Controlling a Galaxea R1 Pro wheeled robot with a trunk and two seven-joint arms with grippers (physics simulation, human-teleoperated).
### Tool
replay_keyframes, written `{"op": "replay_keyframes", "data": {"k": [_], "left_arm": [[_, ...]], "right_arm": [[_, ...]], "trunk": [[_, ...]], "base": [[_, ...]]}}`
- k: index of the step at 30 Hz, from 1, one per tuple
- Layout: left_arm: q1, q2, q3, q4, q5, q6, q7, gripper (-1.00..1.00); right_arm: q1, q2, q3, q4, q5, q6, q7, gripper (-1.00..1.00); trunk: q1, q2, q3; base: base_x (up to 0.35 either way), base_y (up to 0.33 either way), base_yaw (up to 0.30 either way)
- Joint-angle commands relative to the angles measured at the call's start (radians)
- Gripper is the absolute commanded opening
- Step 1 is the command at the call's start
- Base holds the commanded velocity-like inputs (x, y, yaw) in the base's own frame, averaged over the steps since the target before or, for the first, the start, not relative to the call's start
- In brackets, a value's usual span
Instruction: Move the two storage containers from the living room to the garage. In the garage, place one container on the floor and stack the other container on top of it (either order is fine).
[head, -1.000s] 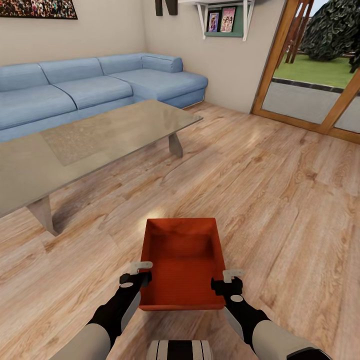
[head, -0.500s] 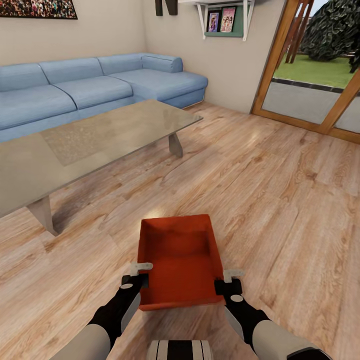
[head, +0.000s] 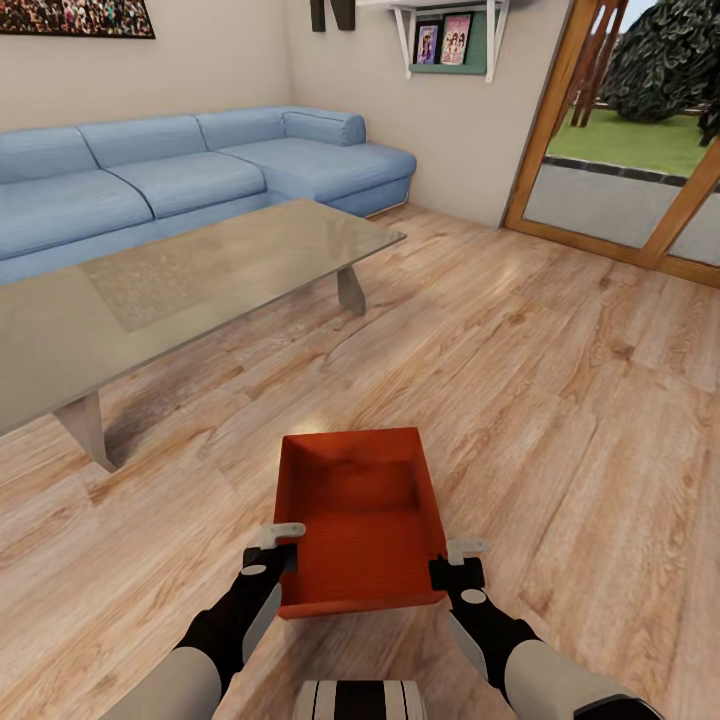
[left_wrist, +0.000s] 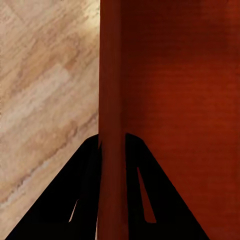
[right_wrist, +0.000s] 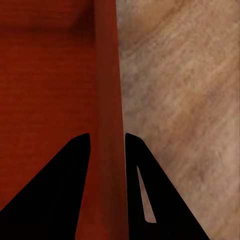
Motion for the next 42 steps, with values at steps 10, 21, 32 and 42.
{"op": "replay_keyframes", "data": {"k": [10, 21, 32, 42], "left_arm": [[0.000, 0.000, -0.007, -0.005, 0.013, 0.004, 0.005, -1.00], [0.000, 0.002, -0.003, 0.011, 0.034, 0.006, 0.000, -1.00], [0.000, 0.002, -0.003, 0.012, 0.048, 0.007, 0.005, -1.00], [0.000, 0.002, -0.003, 0.012, 0.048, 0.007, 0.005, -1.00]], "right_arm": [[0.000, 0.001, 0.011, 0.001, -0.010, -0.003, 0.001, -1.00], [0.000, 0.002, 0.013, 0.001, -0.005, -0.001, 0.001, -1.00], [0.000, 0.005, 0.015, 0.000, 0.001, 0.000, 0.000, -1.00], [0.000, 0.007, 0.016, -0.001, -0.001, 0.005, 0.002, -1.00]], "trunk": [[-0.019, 0.035, 0.015], [-0.061, 0.112, 0.049], [-0.104, 0.189, 0.084], [-0.142, 0.259, 0.115]], "base": [[0.000, 0.000, 0.000], [0.000, 0.000, 0.000], [0.000, 0.000, 0.000], [0.000, 0.000, 0.000]]}}
